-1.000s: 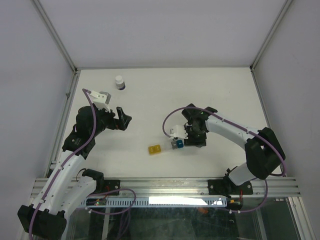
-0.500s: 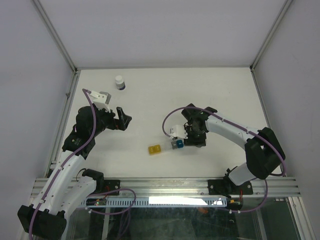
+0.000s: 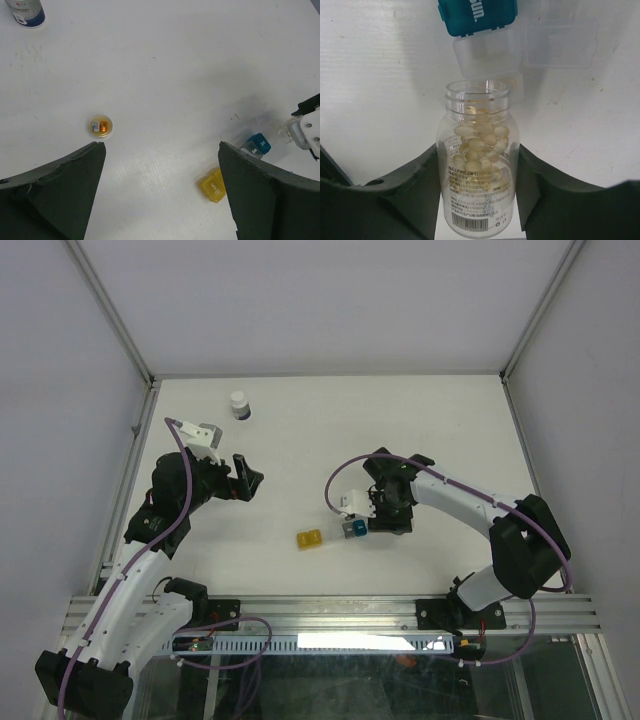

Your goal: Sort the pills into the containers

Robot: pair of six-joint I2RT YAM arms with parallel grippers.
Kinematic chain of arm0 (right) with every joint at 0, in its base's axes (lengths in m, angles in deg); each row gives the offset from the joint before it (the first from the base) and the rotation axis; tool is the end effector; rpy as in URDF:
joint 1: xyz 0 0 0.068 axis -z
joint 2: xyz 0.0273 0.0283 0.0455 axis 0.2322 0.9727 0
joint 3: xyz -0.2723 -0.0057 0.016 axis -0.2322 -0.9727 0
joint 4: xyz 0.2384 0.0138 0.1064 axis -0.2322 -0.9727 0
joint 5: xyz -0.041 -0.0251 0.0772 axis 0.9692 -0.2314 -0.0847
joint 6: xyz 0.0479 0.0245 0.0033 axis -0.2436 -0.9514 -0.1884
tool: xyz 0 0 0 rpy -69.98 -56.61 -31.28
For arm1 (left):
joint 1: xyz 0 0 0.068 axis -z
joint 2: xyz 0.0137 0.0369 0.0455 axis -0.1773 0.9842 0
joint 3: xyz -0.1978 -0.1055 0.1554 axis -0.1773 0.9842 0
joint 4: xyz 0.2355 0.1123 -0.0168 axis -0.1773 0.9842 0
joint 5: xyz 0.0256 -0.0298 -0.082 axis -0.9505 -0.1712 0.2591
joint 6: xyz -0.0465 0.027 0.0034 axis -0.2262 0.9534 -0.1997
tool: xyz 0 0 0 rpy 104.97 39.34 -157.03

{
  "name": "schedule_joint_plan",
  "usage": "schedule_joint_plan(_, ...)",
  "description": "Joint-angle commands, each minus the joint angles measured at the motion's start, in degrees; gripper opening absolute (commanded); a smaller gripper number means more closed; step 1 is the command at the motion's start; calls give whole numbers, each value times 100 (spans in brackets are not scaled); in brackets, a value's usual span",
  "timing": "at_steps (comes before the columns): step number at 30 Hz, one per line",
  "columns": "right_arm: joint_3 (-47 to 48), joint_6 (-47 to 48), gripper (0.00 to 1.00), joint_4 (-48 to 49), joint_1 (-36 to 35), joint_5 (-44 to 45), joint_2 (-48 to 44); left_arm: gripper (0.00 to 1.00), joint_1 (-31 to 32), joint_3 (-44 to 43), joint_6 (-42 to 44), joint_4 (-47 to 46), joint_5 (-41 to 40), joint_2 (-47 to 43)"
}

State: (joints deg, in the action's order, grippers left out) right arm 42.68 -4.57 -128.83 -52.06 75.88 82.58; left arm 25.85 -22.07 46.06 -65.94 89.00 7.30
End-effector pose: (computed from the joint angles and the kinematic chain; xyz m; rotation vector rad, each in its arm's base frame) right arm 0.2001 0.1624 0.2029 -2.2701 1.9935 0.0543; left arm 0.1668 -0.0536 0.2978 0.2307 2.0050 -0.4721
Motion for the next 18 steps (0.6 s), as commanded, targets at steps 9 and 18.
schedule_joint_plan(9, 251, -71, 0, -170, 6, -23, -15, 99, -64, -8, 146, -214, 93, -111)
schedule_joint_plan(18, 280, -76, 0, -101, -6, -111, -98, 99, -69, -18, 135, -212, 111, -101)
